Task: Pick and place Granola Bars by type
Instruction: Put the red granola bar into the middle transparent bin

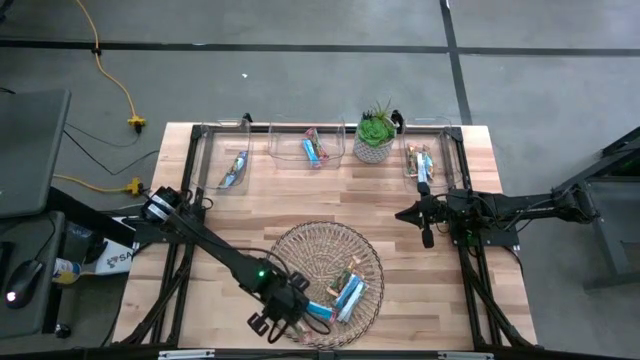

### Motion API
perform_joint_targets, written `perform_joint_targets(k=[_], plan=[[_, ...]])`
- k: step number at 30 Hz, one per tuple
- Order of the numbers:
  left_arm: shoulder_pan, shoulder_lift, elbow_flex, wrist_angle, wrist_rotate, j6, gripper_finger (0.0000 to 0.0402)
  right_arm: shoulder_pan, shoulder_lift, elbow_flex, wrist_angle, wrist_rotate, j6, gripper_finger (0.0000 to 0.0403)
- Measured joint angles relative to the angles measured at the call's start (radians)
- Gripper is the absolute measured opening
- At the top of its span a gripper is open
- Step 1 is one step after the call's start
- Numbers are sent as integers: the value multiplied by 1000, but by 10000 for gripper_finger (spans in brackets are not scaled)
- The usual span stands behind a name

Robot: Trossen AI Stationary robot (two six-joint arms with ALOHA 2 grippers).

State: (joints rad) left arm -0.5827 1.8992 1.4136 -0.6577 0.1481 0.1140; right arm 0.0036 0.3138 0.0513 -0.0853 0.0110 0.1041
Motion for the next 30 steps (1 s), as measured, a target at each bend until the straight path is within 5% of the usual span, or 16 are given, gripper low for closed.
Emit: perform_joint_targets(k=[9, 17, 30], plan=[[0, 0, 277, 29, 30, -70, 62, 0, 0, 0, 0, 0, 0, 12], [0, 0, 535, 226, 21, -107, 62, 0, 0, 0, 0, 0, 0, 12], [-9, 0, 697, 595, -84, -149, 62, 0, 0, 0, 0, 0, 0, 12]])
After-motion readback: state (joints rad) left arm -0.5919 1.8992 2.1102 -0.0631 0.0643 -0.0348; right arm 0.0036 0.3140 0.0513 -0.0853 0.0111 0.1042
